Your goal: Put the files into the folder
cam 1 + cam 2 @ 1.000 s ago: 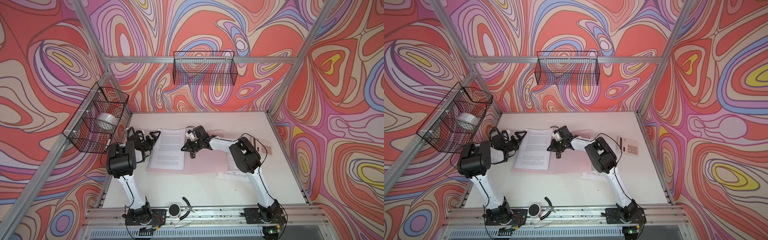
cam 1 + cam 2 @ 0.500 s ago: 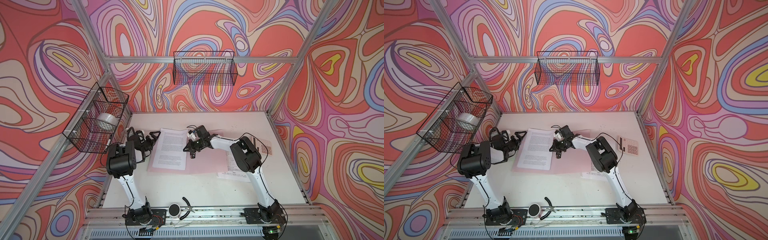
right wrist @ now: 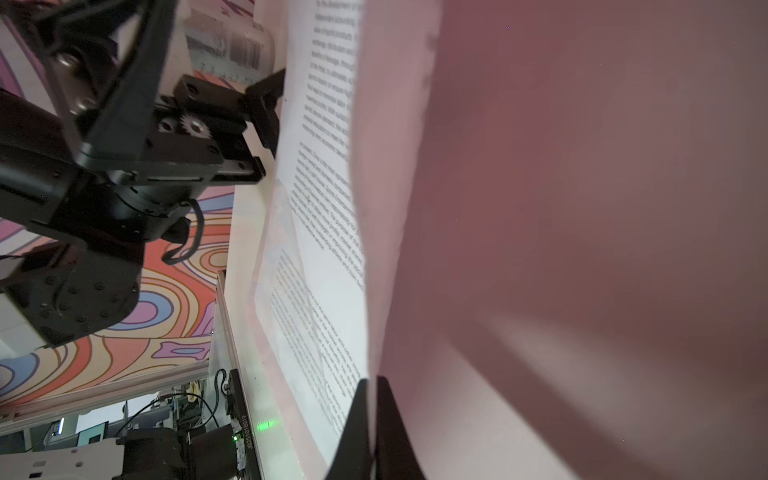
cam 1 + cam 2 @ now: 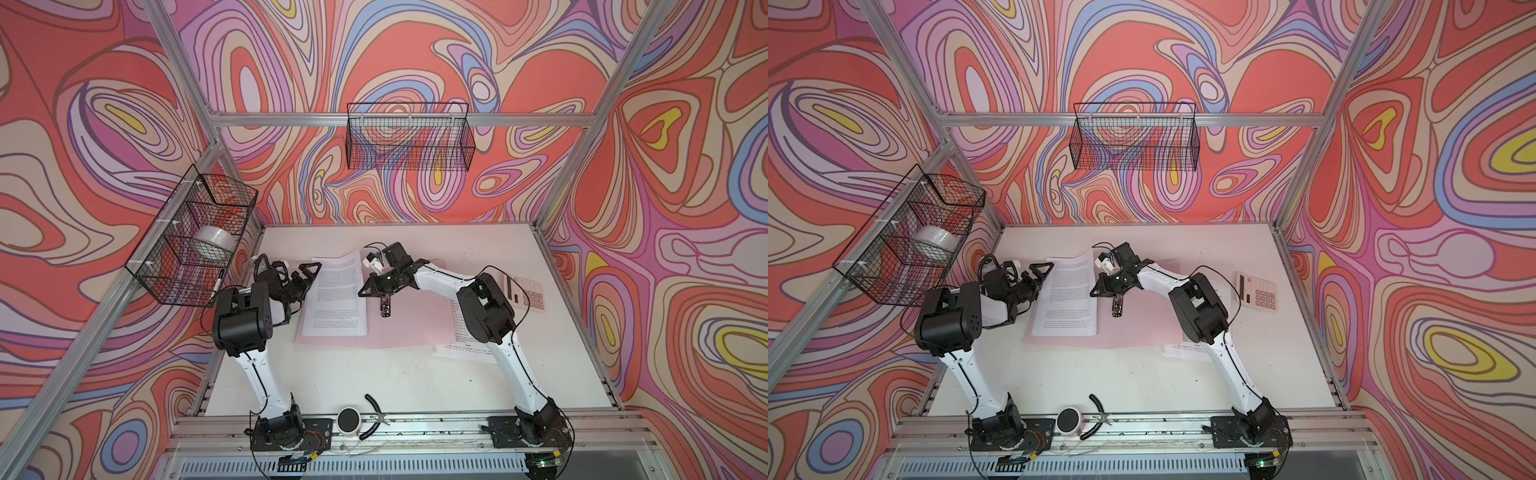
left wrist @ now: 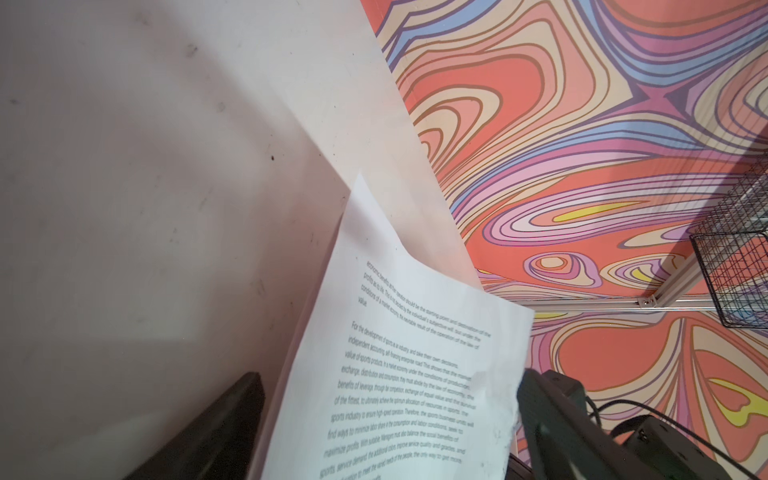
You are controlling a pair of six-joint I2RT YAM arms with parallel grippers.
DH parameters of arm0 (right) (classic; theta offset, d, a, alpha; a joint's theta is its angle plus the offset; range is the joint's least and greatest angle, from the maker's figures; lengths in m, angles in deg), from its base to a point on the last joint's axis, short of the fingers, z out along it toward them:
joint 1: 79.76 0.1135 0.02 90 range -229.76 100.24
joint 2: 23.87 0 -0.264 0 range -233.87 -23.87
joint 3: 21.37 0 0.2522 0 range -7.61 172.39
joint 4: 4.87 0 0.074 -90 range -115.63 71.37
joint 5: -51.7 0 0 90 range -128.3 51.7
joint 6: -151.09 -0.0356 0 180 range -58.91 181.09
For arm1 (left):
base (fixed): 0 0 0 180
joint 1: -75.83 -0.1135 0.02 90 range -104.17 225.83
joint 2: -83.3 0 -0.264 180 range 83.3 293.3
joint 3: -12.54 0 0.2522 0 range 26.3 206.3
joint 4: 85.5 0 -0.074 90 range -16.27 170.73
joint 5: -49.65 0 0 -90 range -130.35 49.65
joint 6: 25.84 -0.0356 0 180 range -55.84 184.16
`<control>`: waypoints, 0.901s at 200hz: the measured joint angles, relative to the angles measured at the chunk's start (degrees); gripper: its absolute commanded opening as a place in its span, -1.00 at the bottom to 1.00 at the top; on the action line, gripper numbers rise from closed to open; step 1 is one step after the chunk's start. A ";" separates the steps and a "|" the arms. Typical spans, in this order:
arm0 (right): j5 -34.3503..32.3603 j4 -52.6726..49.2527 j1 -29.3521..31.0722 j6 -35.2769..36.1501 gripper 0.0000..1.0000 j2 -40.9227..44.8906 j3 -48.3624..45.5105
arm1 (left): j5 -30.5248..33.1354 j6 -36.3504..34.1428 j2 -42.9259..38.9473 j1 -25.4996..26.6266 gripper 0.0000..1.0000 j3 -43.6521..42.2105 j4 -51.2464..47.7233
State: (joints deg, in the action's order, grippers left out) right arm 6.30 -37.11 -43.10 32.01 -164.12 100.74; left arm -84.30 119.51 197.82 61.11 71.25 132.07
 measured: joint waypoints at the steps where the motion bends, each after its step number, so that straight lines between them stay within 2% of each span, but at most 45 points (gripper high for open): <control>1: 0.02 -0.20 0.07 0.11 -1.00 -0.20 0.13 | 0.00 0.00 0.02 0.00 0.92 0.00 0.00; 37: 0.50 -3.15 1.44 1.40 -1.00 -2.97 2.47 | 0.00 0.00 0.02 0.00 0.92 0.00 0.00; 103: 0.42 -5.57 2.64 2.69 -1.00 -3.06 4.24 | 0.00 0.02 0.02 0.00 0.92 0.00 0.00; 109: 0.39 -5.62 2.64 2.67 -0.82 -3.06 4.22 | 0.00 0.00 0.02 0.00 0.92 0.00 0.00; 127: 0.28 -5.16 2.64 2.47 -0.47 -2.97 3.48 | 0.00 0.00 0.02 0.00 0.92 0.00 0.00; 139: 0.81 -4.20 2.58 2.23 -0.42 -2.29 1.75 | 0.00 0.00 0.02 0.00 0.92 0.00 0.00; 154: 0.50 -3.19 2.56 1.66 -0.42 -0.28 -1.27 | 0.00 0.00 0.02 -0.02 0.92 0.00 0.00; 180: 0.00 -2.32 2.56 0.39 -0.67 2.10 -5.22 | 0.02 0.02 0.02 0.00 0.92 0.00 0.00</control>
State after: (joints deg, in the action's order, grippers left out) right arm 6.30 -39.43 -40.54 32.41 -162.02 95.52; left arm -84.28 119.53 197.84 61.11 71.25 132.07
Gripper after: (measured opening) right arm 0.210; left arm 0.959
